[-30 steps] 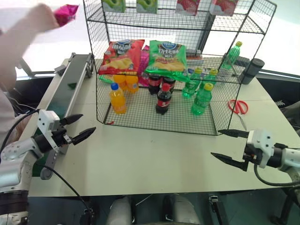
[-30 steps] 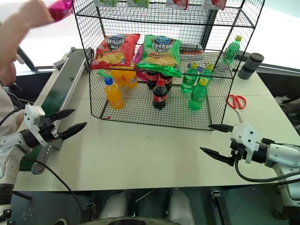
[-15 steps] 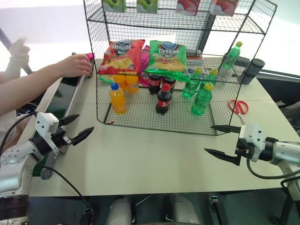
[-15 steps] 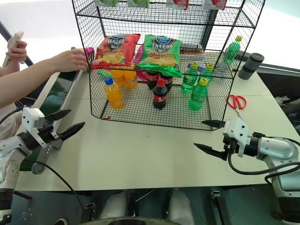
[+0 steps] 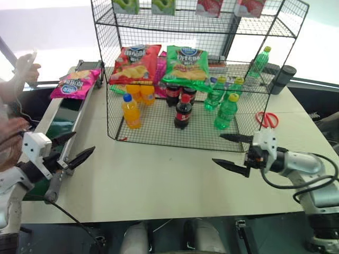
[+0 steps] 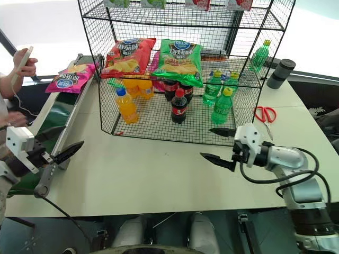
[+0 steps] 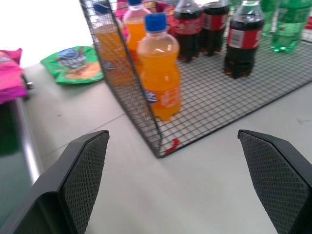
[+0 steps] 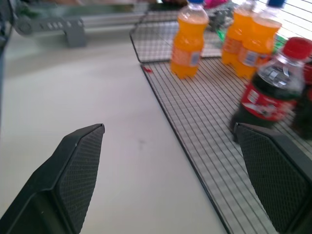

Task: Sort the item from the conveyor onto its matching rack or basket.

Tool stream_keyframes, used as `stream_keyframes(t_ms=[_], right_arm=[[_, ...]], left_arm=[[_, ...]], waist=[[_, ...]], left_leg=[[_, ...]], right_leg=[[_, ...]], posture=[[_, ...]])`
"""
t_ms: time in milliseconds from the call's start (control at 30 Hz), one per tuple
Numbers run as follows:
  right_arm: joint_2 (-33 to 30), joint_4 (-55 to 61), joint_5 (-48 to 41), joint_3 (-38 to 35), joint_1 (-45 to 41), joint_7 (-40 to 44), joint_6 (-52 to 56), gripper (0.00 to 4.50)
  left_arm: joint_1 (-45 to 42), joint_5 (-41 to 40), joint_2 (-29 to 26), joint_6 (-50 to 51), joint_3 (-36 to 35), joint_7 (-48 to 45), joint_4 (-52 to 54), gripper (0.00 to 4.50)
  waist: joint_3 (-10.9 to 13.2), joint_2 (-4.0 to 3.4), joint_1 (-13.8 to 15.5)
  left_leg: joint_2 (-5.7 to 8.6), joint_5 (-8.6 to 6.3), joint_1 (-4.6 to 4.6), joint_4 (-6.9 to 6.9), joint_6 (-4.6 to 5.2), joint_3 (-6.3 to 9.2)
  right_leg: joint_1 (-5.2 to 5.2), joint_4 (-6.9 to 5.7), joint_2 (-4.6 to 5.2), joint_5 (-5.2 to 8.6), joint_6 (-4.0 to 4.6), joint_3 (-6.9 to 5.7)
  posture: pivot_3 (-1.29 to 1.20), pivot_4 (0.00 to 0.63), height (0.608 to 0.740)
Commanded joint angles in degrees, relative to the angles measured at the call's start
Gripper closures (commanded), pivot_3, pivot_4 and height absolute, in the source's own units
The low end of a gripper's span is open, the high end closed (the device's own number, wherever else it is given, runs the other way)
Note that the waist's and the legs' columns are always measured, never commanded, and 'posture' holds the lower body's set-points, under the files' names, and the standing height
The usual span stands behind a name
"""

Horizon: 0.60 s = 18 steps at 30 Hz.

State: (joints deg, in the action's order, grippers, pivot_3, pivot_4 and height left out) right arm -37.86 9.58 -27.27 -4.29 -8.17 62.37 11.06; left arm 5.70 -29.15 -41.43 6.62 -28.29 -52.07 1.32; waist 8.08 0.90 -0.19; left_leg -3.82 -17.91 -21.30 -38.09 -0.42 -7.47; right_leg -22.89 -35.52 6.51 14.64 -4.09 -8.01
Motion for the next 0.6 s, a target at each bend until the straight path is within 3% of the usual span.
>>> stream_keyframes(t_ms=[33,267,400,500,600], right_arm=[[3.55,2.37,-0.04,3.2,-2.93,-2.89,1.48,0.05],[7.99,-0.56,2.07,8.41,-8.23,-2.39,0.12,0.05],[8.56,-4.9,2.76,9.54,-11.44,0.1,-1.79,0.05],[9.14,-6.6,2.91,9.97,-12.76,1.11,-2.72,0.05],[9.4,-7.31,3.28,9.71,-13.1,1.51,-3.32,0.05]], left_arm=[[2.55,2.1,1.03,-4.0,-4.4,3.57,1.6,0.0],[11.89,2.33,2.99,-3.38,-10.45,7.42,6.99,0.0],[12.34,-0.03,4.93,-2.05,-15.44,12.98,8.75,0.0],[10.36,-9.61,9.66,10.03,-16.27,26.01,18.0,0.0],[8.57,-18.58,16.85,18.66,-11.02,38.91,30.17,0.0]], waist=[[0.0,0.0,-0.42],[-0.03,0.05,-0.56],[-0.08,0.13,-0.45],[-0.09,0.15,-0.48],[-0.11,0.18,-0.46]], left_leg=[[0.01,0.0,0.0,0.0,0.0,0.0],[0.01,-0.01,-0.05,0.01,0.01,-0.02],[0.03,-0.01,-0.05,0.0,0.02,-0.01],[0.04,-0.02,-0.04,0.0,0.04,-0.01],[0.08,-0.03,-0.03,-0.01,0.06,0.05]], right_leg=[[0.0,0.0,0.02,0.0,0.0,0.0],[-0.1,-0.04,0.04,0.0,0.0,0.01],[-0.1,-0.04,0.09,0.0,0.01,0.0],[-0.08,-0.07,0.16,0.0,0.01,0.0],[0.03,-0.06,0.26,-0.01,-0.02,0.0]], posture=[[0.0,0.15,0.738],[0.0,0.15,0.738],[0.0,0.15,0.738],[0.0,0.15,0.738],[0.0,0.15,0.738]])
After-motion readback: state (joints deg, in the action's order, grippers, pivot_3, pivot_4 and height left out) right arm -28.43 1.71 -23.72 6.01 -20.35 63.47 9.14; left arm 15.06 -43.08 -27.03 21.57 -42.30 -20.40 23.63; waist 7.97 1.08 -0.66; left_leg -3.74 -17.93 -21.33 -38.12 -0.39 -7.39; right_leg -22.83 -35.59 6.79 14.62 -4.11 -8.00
